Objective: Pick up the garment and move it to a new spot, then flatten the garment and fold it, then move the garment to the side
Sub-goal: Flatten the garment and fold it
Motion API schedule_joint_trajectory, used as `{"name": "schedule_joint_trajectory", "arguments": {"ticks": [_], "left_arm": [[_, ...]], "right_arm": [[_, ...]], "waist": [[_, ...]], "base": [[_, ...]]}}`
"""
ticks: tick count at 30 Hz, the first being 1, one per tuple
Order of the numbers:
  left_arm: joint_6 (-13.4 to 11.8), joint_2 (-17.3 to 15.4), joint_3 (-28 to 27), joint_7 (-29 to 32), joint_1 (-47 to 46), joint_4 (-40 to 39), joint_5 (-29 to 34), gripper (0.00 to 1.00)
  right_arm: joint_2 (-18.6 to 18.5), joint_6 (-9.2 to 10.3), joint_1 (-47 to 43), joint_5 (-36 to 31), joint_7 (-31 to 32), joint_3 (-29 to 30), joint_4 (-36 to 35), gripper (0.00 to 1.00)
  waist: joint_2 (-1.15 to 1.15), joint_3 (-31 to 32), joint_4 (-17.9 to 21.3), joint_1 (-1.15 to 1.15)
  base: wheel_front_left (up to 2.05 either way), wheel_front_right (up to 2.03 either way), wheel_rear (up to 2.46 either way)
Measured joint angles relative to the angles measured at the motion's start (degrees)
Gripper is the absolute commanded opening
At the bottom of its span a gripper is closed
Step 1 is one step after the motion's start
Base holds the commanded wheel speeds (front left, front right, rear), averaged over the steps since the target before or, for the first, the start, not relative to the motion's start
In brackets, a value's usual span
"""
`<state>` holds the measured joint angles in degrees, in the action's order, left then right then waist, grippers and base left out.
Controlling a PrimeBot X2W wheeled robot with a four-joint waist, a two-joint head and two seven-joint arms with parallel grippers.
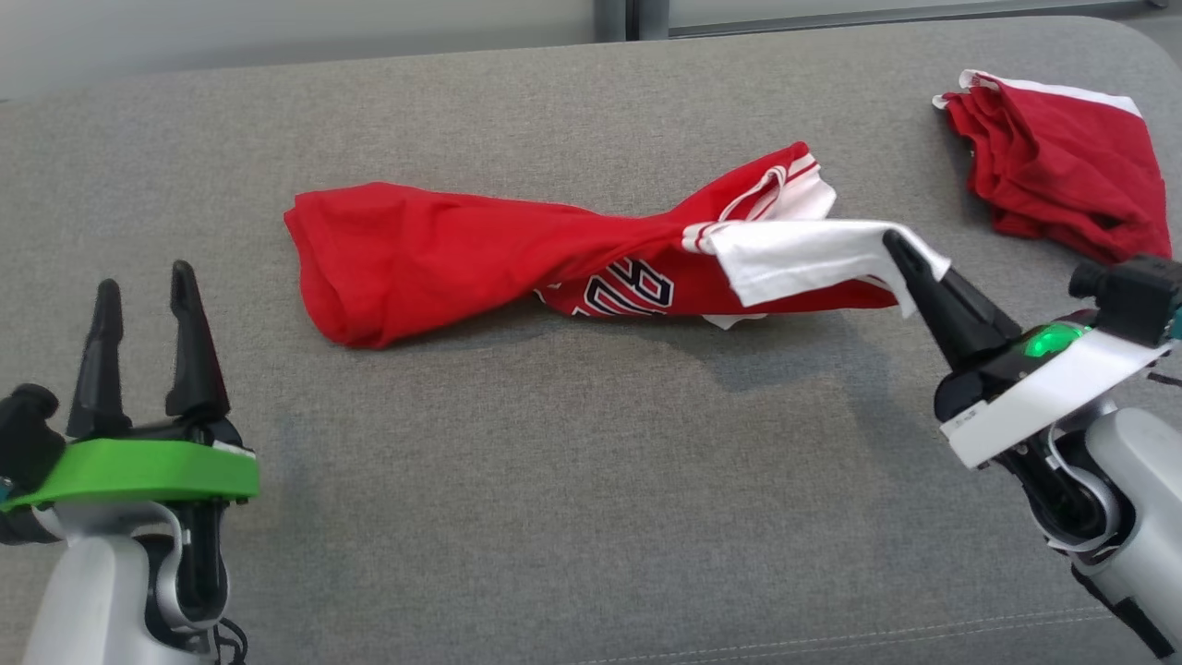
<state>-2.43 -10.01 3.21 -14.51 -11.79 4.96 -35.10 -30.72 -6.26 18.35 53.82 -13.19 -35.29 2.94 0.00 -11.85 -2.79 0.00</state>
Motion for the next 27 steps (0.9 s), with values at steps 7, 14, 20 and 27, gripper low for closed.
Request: {"name": "schedule_joint_trajectory", "arguments": {"ticks": [7, 14, 20, 27], "left_arm": [[1.5, 1.6, 3.9, 0.0, 2.8, 0.8, 0.0, 1.00], [3.0, 3.6, 6.4, 0.0, 3.6, 1.2, -0.2, 1.00], [4.5, 5.3, 10.1, 0.1, 3.6, 2.3, -1.0, 1.00], [6.1, 6.6, 14.4, 0.4, 3.5, 3.6, -1.0, 1.00]], "right_arm": [[-3.6, 1.36, 0.2, 0.1, -0.2, 4.3, -4.5, 0.00], [-6.8, 1.22, 4.0, -1.5, -0.5, 6.8, -11.5, 0.00], [-7.5, 0.27, 14.3, -4.2, 2.2, 5.5, -15.0, 0.00], [-5.6, -0.29, 21.7, -5.0, 8.9, -1.0, -15.1, 0.00]], "waist": [[0.00, 1.0, 1.8, 0.00], [0.00, 1.7, 2.8, 0.00], [0.00, 2.5, 2.1, 0.00], [0.00, 3.4, 0.3, 0.00]], "base": [[0.00, 0.00, 0.00], [0.00, 0.00, 0.00], [0.00, 0.00, 0.00], [0.00, 0.00, 0.00]]}}
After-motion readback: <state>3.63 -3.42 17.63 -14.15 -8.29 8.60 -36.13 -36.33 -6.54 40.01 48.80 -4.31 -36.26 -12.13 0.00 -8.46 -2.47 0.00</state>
